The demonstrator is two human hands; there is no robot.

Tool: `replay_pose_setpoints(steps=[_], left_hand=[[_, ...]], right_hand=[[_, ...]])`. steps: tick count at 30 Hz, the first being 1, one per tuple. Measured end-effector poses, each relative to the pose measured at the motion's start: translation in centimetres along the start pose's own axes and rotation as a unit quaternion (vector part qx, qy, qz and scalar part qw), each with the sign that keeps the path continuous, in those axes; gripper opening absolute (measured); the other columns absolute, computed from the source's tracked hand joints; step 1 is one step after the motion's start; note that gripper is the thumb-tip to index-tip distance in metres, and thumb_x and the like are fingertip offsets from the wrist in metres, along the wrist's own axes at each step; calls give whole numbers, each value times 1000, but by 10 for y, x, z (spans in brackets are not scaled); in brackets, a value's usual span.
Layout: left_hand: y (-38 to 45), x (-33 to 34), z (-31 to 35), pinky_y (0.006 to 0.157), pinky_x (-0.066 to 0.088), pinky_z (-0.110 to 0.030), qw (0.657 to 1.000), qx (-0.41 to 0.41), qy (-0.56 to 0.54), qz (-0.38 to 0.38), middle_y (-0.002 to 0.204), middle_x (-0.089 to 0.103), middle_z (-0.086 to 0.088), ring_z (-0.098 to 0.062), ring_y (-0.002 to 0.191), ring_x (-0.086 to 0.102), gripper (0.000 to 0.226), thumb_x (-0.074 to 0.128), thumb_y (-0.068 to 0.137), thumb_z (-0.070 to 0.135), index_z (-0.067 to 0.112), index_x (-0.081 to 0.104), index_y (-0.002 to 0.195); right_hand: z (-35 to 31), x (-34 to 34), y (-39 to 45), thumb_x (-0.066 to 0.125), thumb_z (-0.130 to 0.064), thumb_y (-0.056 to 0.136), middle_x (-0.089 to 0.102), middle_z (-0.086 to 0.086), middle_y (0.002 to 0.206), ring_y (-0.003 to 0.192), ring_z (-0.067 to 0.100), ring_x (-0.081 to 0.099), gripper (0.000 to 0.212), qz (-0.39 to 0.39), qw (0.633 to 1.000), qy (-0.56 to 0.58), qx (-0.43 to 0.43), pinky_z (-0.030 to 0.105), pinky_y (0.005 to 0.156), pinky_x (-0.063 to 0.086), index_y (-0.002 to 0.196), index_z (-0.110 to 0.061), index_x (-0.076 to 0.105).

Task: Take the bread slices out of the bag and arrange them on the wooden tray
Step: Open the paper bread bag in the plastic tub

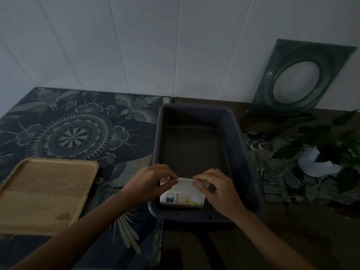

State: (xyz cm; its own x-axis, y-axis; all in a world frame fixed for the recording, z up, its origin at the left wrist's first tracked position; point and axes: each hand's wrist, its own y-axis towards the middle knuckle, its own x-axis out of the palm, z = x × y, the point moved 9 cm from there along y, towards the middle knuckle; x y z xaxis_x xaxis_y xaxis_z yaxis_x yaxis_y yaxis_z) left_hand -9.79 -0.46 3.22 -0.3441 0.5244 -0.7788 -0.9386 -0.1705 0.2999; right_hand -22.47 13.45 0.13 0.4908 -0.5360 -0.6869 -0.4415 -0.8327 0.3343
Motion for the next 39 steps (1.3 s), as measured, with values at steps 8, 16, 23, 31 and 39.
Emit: replay_pose_setpoints(steps=[8, 16, 23, 31, 39], left_hand=[[21, 15, -14, 75, 55, -15, 994, -81, -64, -32, 86, 70, 19, 0, 81, 68, 16, 67, 92, 36, 26, 80, 94], [30, 23, -24, 72, 49, -9, 982, -137, -113, -58, 84, 70, 13, -4, 88, 66, 14, 67, 95, 29, 22, 79, 93], [38, 15, -22, 74, 51, -15, 988, -118, -79, -63, 91, 74, 7, -4, 83, 68, 16, 63, 98, 26, 18, 77, 100], [55, 9, -10, 81, 55, -23, 995, -44, -25, -86, 101, 75, 3, -6, 90, 67, 19, 62, 96, 22, 17, 77, 106], [71, 4, -10, 79, 53, -27, 997, -3, 33, -76, 102, 73, 3, -11, 89, 68, 18, 60, 98, 23, 19, 75, 107]], right_hand=[[-5, -3, 11, 64, -35, 97, 65, -15, 97, 87, -5, 57, 25, -10, 999, -31, -7, 16, 75, 50, 112, -18, 76], [-24, 5, 9, 80, -31, 86, 61, 1, 128, 118, 19, 56, 27, 20, 989, -129, -71, 39, 93, 54, 111, -23, 74], [-32, 12, 7, 72, -43, 90, 61, 0, 133, 127, 24, 51, 15, 28, 981, -174, -77, 43, 102, 41, 97, -31, 77], [-54, 5, -8, 77, -39, 89, 74, -14, 102, 110, 18, 55, 10, 22, 969, -192, -155, 34, 90, 36, 94, -31, 80], [-77, 5, -23, 70, -40, 92, 76, -12, 82, 92, 10, 54, 19, -70, 959, -194, -194, 27, 74, 39, 96, -27, 83]])
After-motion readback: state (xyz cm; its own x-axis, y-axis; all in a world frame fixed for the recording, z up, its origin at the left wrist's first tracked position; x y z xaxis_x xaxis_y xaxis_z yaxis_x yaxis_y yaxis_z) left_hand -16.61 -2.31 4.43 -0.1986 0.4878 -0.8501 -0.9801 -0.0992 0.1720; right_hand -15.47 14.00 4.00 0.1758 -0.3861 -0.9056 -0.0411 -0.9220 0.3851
